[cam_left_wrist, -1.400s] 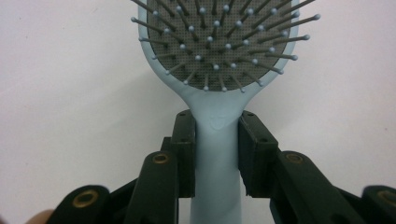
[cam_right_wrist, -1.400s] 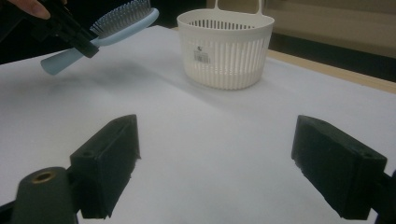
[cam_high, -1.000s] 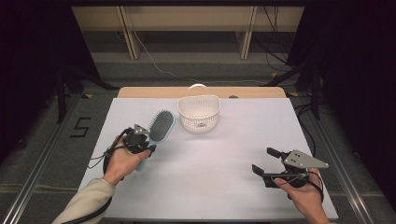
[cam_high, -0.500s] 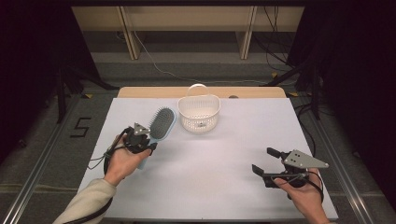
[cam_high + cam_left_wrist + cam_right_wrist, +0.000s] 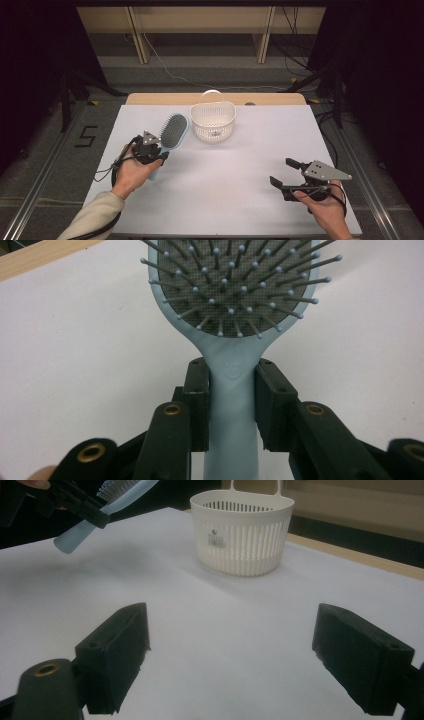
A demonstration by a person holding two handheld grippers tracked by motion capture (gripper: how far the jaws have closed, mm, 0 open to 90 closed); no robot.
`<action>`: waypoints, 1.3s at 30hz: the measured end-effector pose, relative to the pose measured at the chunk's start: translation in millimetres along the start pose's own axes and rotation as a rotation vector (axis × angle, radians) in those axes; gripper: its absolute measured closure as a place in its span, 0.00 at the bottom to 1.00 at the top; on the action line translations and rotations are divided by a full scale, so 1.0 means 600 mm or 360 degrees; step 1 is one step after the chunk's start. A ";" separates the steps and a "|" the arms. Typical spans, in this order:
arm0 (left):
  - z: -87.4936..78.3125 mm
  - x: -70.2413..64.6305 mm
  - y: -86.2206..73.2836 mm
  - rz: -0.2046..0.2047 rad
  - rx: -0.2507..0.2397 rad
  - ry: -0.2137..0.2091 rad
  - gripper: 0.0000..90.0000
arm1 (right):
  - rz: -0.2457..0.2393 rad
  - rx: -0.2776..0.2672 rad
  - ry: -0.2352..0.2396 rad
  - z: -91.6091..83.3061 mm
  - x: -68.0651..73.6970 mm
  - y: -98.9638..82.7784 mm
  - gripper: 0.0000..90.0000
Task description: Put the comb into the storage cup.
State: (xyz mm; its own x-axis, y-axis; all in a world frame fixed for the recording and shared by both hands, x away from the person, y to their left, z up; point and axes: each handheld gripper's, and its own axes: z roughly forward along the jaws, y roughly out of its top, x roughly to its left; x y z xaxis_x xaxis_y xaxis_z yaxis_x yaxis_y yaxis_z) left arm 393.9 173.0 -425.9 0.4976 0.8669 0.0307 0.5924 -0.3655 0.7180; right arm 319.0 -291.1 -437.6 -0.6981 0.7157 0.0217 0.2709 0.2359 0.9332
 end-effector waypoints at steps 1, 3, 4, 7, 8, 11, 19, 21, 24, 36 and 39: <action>0.000 0.000 0.000 0.0001 -0.0005 0.0001 0.77 | 0.0003 -0.0001 0.0000 0.000 0.000 0.000 0.18; -0.001 0.001 0.001 0.0002 -0.0014 0.0007 0.77 | 0.0001 -0.0001 0.0001 0.000 0.000 0.000 0.18; -0.002 0.001 0.001 0.0003 -0.0017 0.0007 0.77 | 0.0002 -0.0002 0.0001 0.000 0.000 0.000 0.18; -0.002 0.001 0.001 0.0004 -0.0028 0.0012 0.77 | 0.0000 -0.0002 0.0001 0.000 0.000 0.000 0.18; -0.002 0.002 0.001 0.0006 -0.0030 0.0011 0.77 | 0.0000 -0.0001 0.0000 0.000 0.000 0.000 0.18; -0.002 0.001 0.001 0.0021 -0.0024 0.0012 0.77 | 0.0002 -0.0002 0.0001 0.000 0.000 0.000 0.18; -0.003 0.001 0.002 0.0022 -0.0054 0.0007 0.77 | 0.0001 0.0000 0.0003 0.000 0.000 0.000 0.18; -0.004 0.001 0.003 0.0020 -0.0059 0.0006 0.77 | 0.0001 0.0002 0.0003 0.000 0.000 0.000 0.18; -0.006 0.001 0.004 0.0013 -0.0094 0.0006 0.77 | 0.0002 -0.0003 0.0002 0.001 0.001 0.000 0.18; -0.009 0.001 0.006 -0.0003 -0.0151 0.0012 0.77 | -0.0001 -0.0001 0.0003 0.001 0.000 0.000 0.18; -0.009 0.001 0.006 -0.0010 -0.0160 0.0012 0.77 | -0.0001 -0.0001 0.0004 0.001 0.000 0.000 0.18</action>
State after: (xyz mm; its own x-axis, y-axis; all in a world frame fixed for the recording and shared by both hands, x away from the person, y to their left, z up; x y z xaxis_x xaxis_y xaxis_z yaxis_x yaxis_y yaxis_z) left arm 392.9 173.7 -419.5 0.4889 0.8718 0.0309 0.5290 -0.3244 0.7842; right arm 319.1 -290.6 -437.9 -0.7000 0.7138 0.0223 0.2702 0.2359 0.9334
